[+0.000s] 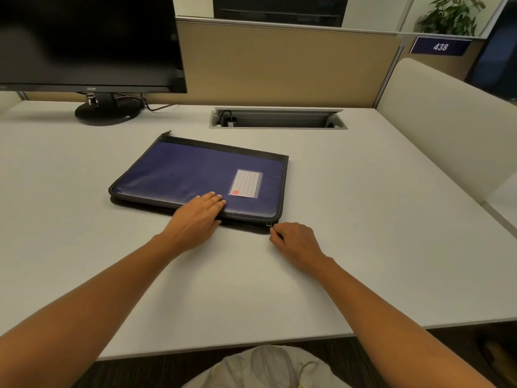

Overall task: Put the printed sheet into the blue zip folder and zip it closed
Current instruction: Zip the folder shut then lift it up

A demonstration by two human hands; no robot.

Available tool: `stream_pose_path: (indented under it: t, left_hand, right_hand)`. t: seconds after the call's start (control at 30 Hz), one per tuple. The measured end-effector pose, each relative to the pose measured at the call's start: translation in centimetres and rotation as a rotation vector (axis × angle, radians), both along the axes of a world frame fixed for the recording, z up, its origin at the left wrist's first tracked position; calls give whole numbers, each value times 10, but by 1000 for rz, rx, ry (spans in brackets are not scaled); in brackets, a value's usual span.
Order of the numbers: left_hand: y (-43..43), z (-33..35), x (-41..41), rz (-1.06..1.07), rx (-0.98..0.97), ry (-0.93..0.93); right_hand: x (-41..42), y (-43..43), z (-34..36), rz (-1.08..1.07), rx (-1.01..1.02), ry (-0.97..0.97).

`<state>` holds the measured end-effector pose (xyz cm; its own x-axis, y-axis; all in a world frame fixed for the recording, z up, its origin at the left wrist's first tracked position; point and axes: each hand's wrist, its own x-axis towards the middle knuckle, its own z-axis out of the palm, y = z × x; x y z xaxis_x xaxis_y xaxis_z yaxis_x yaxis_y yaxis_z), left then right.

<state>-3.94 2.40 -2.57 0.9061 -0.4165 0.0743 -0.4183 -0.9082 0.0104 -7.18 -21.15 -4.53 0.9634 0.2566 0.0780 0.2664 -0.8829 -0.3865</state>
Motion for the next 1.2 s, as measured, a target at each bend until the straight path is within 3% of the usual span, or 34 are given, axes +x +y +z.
stream_pose_path:
  t: [0.13, 0.4, 0.67, 0.9, 1.2]
  left_hand:
    - [-46, -1, -1, -147, -8, -9]
    - [-53, 0, 8, -193, -12, 27]
    - [-54, 46, 10, -245, -302, -419]
    - [-47, 67, 10, -211, -379, -526]
    - [-20, 77, 2, -182, -552, -528]
  right_hand:
    - [-2, 4, 1, 9, 61, -13]
    - [-6, 12, 2, -4, 291, -73]
    - [7, 22, 40, -22, 504, -312]
    - [17, 26, 63, 46, 580, -435]
    - [29, 20, 61, 35, 683, -409]
